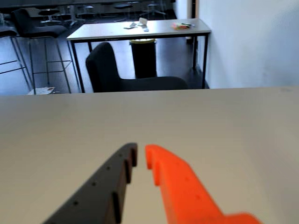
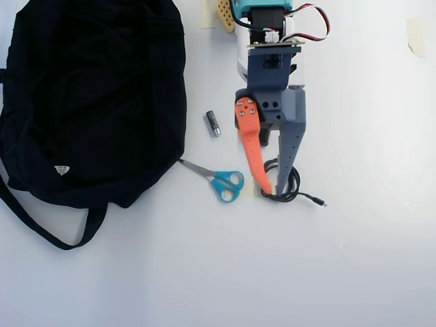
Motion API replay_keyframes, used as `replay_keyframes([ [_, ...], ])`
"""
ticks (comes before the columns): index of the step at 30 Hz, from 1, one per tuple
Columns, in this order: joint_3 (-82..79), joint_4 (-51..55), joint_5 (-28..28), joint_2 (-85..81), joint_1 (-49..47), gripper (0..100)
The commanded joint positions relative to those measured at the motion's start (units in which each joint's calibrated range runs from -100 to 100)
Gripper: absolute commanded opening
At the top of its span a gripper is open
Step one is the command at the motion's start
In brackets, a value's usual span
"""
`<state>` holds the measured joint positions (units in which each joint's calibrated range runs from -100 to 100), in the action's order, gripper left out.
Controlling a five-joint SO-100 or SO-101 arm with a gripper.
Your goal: Put the cable into the black bag
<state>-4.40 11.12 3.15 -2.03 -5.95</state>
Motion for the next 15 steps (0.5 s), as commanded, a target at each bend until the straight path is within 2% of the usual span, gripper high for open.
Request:
replay_keyframes([
  [1, 0.99, 0.25, 0.21, -0.46, -0.56, 3],
  [11, -1.80, 0.42, 0.57, -1.62, -0.11, 3],
  [15, -0.90, 11.96, 0.26, -1.70, -0.11, 3],
])
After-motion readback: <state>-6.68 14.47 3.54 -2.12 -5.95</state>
